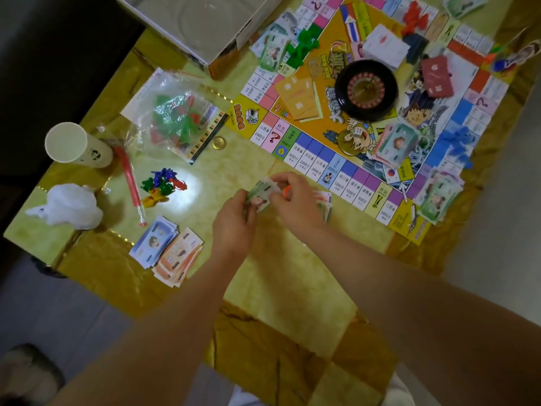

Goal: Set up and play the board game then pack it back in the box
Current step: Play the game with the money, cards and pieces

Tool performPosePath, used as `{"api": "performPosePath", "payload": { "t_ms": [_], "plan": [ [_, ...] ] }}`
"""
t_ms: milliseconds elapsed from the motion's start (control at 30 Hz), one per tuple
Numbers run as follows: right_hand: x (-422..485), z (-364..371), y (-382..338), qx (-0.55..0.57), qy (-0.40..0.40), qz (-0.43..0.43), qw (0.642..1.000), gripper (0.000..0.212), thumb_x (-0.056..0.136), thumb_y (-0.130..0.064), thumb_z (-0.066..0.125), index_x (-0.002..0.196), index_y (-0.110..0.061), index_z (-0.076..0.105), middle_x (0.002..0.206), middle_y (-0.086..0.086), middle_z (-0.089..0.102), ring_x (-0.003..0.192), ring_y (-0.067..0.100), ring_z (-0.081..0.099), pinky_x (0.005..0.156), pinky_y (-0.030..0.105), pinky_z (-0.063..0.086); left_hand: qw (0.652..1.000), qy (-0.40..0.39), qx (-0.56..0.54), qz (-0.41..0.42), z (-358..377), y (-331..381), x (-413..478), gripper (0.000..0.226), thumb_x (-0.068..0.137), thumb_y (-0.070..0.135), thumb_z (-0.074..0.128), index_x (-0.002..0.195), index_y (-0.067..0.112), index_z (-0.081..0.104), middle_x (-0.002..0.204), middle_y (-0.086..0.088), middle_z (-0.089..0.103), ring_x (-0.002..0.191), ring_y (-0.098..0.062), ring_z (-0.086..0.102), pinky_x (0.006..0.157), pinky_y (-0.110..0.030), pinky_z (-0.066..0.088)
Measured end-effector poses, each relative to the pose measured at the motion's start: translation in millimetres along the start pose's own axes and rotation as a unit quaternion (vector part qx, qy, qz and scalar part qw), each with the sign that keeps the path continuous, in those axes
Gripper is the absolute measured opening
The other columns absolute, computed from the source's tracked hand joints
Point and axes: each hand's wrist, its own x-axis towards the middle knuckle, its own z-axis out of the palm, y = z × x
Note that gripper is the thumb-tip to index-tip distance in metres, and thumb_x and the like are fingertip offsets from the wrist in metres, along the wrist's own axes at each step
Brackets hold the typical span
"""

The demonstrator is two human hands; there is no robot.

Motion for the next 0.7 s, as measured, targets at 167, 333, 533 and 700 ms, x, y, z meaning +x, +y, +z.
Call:
{"api": "performPosePath", "payload": {
  "t_ms": [167,333,533,700],
  "plan": [
    [0.3,-38.7,-18.9,0.091,-0.02,0.099,0.991,0.033,0.087,-0.046,0.064,0.096,-0.017,0.054,0.082,-0.008,0.059,0.075,0.007,0.058,0.068,0.024,0.046,0.998,-0.026,0.001,0.057,11.4,46.6,10.4,0.015,0.092,0.013,0.051,0.106,0.013,0.057,0.09,-0.007,0.064,0.081,-0.026,0.058,0.068,-0.036,0.044],
    [15.5,-75.7,-13.0,0.058,0.065,0.083,0.993,0.026,0.082,-0.03,0.065,0.07,-0.015,0.047,0.067,-0.002,0.049,0.063,0.015,0.047,0.061,0.029,0.038,0.982,-0.157,-0.103,-0.028,26.3,82.9,21.8,0.017,0.086,0.024,0.053,0.098,0.015,0.061,0.086,-0.007,0.07,0.075,-0.029,0.067,0.072,-0.048,0.057],
    [21.1,-123.0,9.4,0.201,0.019,0.12,0.972,0.034,0.084,-0.038,0.07,0.106,-0.017,0.055,0.093,0.003,0.061,0.072,0.012,0.056,0.066,0.027,0.046,0.957,-0.214,-0.166,-0.103,50.2,120.1,36.9,0.011,0.094,0.001,0.047,0.094,0.006,0.057,0.072,-0.014,0.063,0.049,-0.021,0.053,0.054,-0.032,0.051],
    [25.2,-160.3,34.7,0.176,0.005,0.148,0.973,0.013,0.091,-0.008,0.063,0.088,0.005,0.062,0.069,0.009,0.062,0.064,0.017,0.057,0.06,0.024,0.049,0.944,-0.226,-0.195,-0.136,73.8,150.6,38.8,0.013,0.095,0.0,0.048,0.103,0.005,0.055,0.076,-0.015,0.061,0.052,-0.018,0.052,0.046,-0.023,0.046]
  ]
}}
